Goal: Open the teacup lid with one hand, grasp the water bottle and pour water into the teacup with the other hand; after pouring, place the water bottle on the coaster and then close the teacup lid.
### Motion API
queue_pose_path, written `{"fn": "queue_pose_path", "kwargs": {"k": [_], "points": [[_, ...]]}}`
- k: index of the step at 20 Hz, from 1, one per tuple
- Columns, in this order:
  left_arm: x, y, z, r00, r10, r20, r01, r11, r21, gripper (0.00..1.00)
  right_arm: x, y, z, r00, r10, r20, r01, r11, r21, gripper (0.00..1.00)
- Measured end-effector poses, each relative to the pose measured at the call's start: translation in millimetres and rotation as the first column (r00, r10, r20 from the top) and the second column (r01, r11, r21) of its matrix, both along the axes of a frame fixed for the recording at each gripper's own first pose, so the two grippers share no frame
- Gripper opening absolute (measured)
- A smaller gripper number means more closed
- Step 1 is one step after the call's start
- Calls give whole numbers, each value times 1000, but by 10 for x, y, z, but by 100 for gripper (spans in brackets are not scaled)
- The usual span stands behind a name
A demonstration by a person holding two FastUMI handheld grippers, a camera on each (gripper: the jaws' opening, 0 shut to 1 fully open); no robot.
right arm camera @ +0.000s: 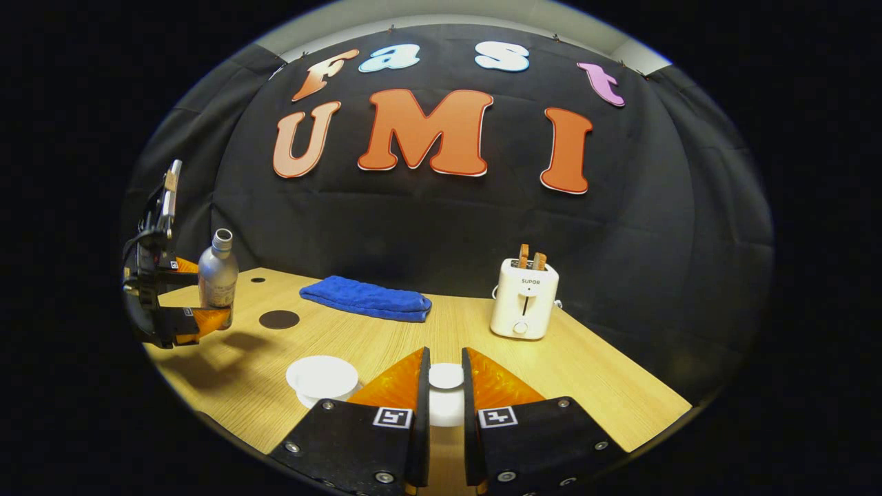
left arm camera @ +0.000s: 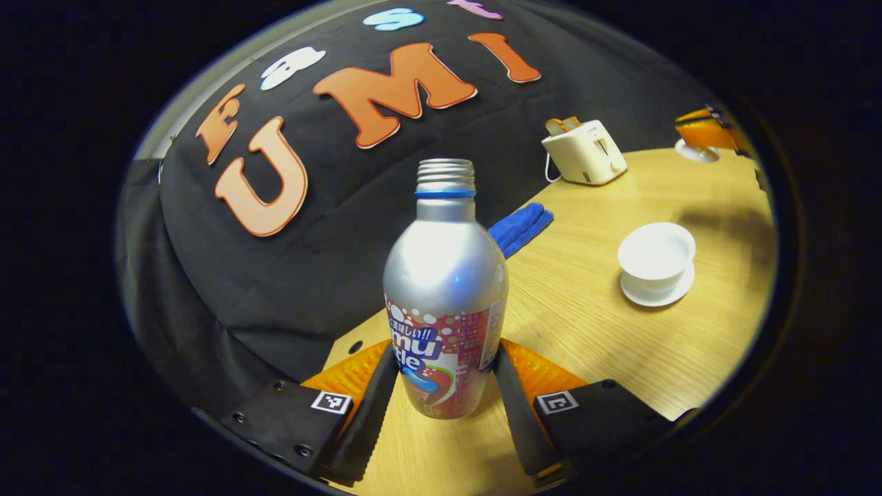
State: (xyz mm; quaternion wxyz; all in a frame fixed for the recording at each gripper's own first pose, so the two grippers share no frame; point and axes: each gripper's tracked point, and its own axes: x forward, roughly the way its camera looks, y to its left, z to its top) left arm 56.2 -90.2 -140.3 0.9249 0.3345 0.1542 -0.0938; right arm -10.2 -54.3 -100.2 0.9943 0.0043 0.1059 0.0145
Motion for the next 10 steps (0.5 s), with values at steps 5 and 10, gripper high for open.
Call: {"fn": "queue_pose_path", "kwargs": {"k": [5, 10], "points": [[16, -73, -89, 998, -69, 11, 65, 979, 193, 82, -36, -86, 17, 1000, -14, 5, 14, 1000, -5, 21], [95, -226, -109, 991, -134, 13, 122, 937, 328, 83, -78, -156, 6, 1000, -23, 10, 23, 1000, -15, 21]]}}
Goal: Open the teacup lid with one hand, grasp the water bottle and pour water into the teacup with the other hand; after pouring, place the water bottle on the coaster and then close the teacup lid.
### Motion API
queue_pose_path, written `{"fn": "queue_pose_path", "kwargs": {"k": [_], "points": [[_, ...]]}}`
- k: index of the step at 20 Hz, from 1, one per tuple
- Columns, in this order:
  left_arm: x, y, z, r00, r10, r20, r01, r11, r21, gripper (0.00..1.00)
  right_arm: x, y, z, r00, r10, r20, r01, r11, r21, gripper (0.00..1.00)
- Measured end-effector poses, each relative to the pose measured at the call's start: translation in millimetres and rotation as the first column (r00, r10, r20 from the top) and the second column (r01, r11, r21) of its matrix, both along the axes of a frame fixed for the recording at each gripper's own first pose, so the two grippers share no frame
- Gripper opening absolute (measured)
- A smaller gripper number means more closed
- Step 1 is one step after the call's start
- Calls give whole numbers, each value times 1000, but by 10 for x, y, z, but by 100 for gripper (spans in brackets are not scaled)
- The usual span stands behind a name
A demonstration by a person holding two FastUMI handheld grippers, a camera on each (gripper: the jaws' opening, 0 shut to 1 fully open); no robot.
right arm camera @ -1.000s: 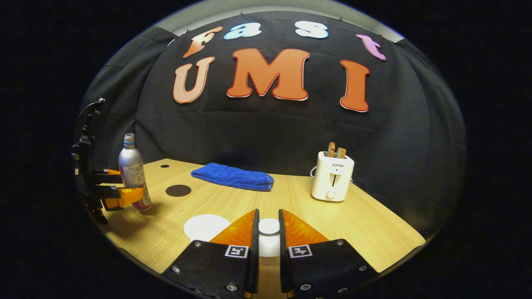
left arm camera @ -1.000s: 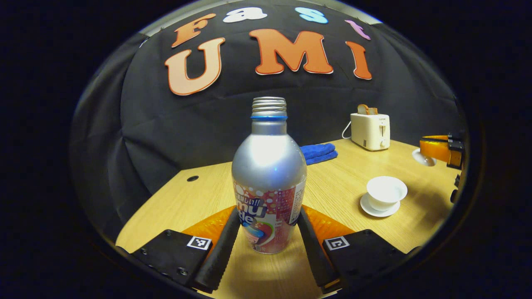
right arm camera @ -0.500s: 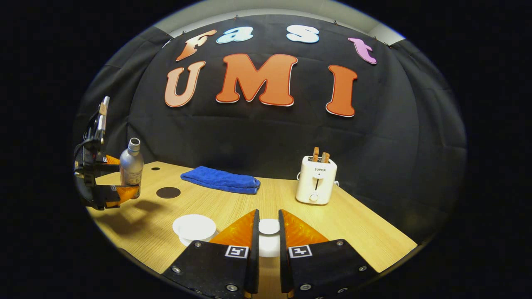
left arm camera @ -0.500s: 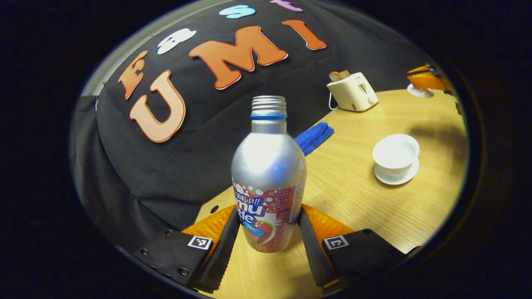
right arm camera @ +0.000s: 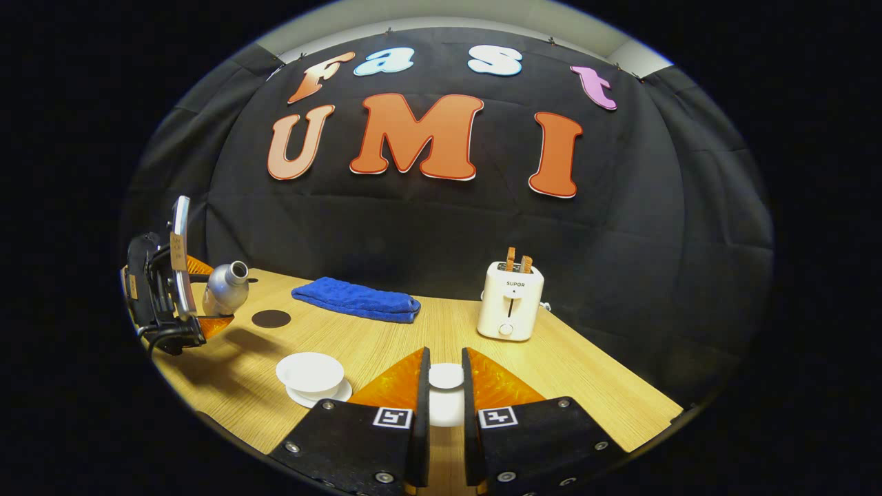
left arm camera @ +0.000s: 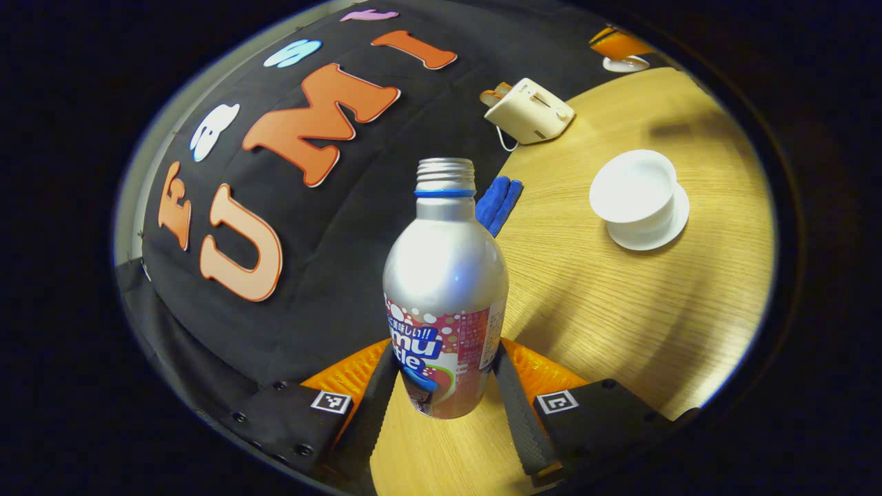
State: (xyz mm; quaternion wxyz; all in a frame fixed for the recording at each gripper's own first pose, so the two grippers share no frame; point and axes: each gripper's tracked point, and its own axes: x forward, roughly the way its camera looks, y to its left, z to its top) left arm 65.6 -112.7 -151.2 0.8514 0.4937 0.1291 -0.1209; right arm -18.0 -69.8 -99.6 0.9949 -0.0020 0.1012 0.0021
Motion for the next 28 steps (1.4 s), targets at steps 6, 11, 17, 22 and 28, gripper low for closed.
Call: {"fn": "queue_pose_path", "kwargs": {"k": [6, 11, 17, 22, 28], "points": [[101, -222, 22, 994, -104, 30, 96, 976, 193, 83, -18, -51, -3, 1000, 3, -3, -4, 1000, -15, 21], [108, -238, 48, 984, -175, 33, 154, 927, 341, 83, -32, -81, -5, 1000, 3, -2, -3, 1000, -5, 21], [71, -331, 126, 963, -264, 61, 204, 853, 480, 83, -33, -158, -25, 1000, -7, -3, 7, 1000, 0, 20], [93, -349, 235, 943, -322, 83, 218, 785, 580, 83, -32, -245, -37, 1000, -18, -5, 18, 1000, -2, 20], [83, -404, 316, 923, -374, 91, 229, 723, 652, 83, -45, -307, -8, 1000, -20, -1, 20, 1000, -15, 21]]}}
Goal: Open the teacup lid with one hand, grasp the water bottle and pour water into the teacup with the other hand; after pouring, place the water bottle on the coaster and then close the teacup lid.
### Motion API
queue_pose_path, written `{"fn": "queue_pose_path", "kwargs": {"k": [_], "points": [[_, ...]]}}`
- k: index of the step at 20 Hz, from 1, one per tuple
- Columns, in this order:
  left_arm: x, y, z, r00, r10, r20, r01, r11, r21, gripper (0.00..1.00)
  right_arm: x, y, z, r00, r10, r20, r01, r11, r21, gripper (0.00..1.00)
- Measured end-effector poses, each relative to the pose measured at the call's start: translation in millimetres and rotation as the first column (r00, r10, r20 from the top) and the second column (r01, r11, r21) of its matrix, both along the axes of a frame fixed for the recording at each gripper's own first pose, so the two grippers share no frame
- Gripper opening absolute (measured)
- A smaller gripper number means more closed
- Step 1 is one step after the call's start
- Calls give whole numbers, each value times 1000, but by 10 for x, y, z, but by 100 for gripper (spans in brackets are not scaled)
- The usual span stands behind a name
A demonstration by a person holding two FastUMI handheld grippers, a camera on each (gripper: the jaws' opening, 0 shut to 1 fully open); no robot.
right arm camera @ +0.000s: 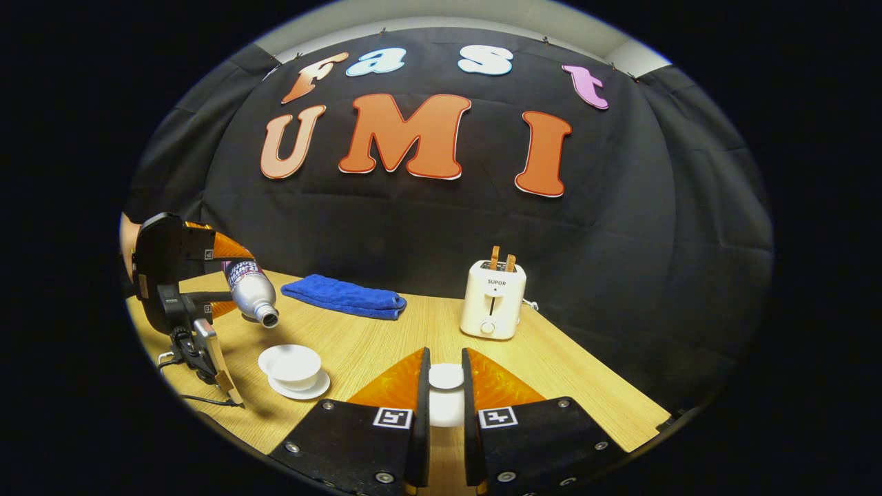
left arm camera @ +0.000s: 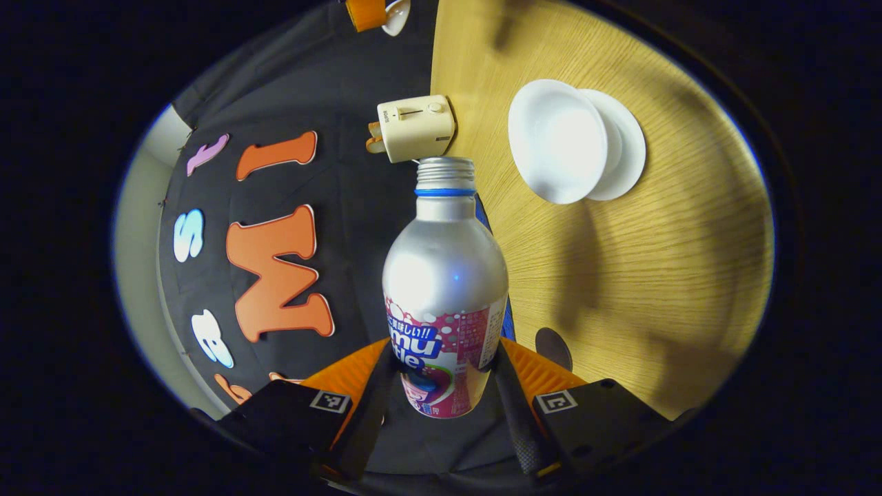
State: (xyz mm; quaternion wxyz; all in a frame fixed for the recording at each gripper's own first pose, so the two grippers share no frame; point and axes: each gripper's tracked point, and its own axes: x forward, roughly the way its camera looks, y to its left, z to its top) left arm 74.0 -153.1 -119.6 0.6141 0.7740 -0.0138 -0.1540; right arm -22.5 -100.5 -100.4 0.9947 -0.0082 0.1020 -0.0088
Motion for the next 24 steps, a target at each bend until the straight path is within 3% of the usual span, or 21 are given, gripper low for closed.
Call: {"fn": "queue_pose_path", "kwargs": {"k": [11, 24], "points": [[40, -44, 196, 993, -90, 81, 75, 981, 177, 83, -31, -52, 47, 1000, 7, 7, -7, 1000, -28, 21], [30, -47, 309, 984, -102, 148, 61, 963, 261, 81, -35, -89, 66, 1000, 13, 16, -13, 999, -35, 20]]}}
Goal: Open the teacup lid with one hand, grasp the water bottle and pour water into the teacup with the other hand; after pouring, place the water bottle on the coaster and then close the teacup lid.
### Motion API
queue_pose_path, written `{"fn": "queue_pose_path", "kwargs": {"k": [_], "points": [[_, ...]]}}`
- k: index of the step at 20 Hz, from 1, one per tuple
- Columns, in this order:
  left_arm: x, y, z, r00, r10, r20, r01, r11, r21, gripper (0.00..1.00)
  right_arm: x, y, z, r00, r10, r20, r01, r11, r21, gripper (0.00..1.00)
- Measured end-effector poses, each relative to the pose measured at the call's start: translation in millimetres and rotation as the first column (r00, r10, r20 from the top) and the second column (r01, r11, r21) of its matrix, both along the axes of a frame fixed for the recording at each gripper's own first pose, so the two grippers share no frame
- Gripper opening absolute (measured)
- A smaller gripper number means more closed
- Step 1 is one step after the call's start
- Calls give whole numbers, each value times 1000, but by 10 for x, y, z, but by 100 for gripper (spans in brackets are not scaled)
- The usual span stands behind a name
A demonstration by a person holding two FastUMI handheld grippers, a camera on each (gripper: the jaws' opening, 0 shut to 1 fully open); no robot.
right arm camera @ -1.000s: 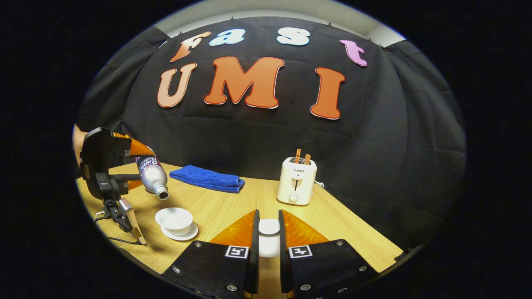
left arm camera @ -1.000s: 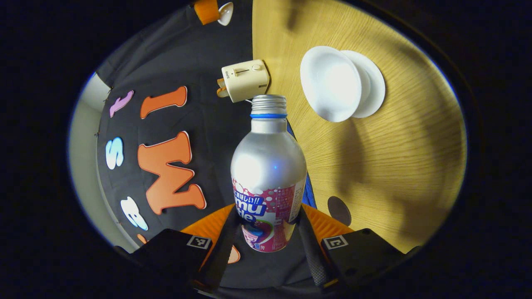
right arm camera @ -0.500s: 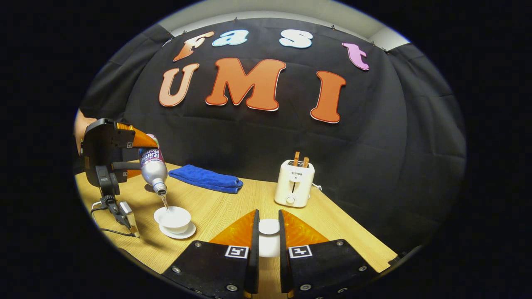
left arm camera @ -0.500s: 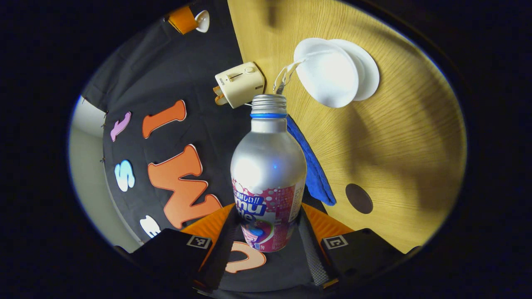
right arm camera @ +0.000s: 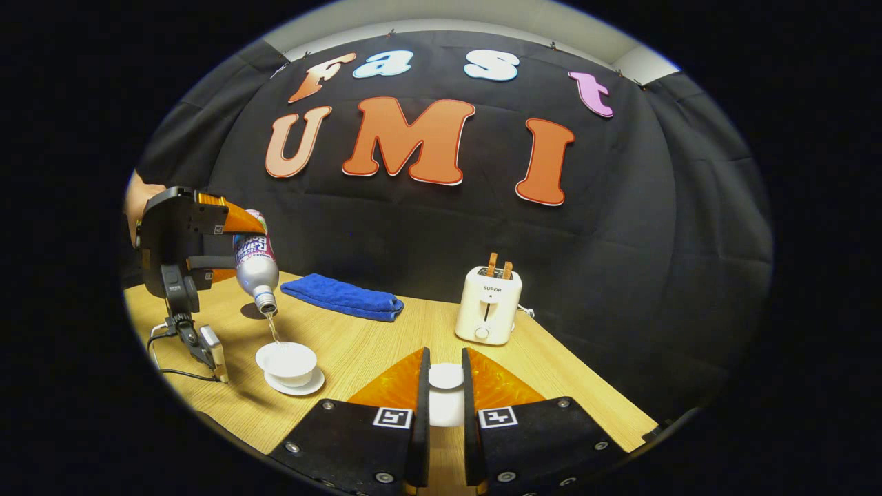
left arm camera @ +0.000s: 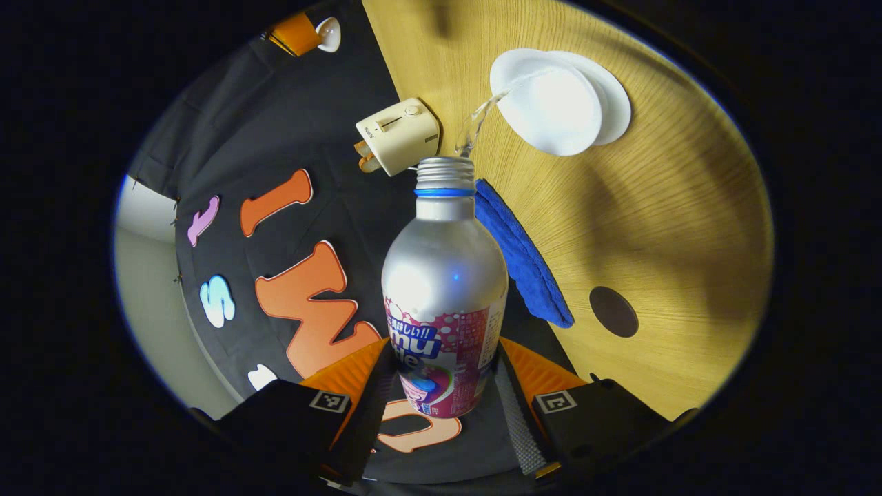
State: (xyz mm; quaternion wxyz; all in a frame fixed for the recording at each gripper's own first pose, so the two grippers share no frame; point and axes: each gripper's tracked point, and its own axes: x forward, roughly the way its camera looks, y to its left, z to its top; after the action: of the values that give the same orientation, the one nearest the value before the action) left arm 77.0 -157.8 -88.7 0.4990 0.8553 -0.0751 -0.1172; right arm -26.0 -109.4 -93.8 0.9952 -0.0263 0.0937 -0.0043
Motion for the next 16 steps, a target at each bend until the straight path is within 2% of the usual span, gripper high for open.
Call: {"fn": "queue_pose_path", "kwargs": {"k": [2, 16], "points": [[-3, 1, 29, 1000, 1, 9, -1, 1000, 12, 83, 12, 3, 5, 1000, 2, 0, -2, 1000, -1, 20], [-33, -28, 95, 998, -20, 59, 16, 997, 74, 81, 16, 28, -54, 1000, 1, -8, -1, 1000, -1, 21]]}}
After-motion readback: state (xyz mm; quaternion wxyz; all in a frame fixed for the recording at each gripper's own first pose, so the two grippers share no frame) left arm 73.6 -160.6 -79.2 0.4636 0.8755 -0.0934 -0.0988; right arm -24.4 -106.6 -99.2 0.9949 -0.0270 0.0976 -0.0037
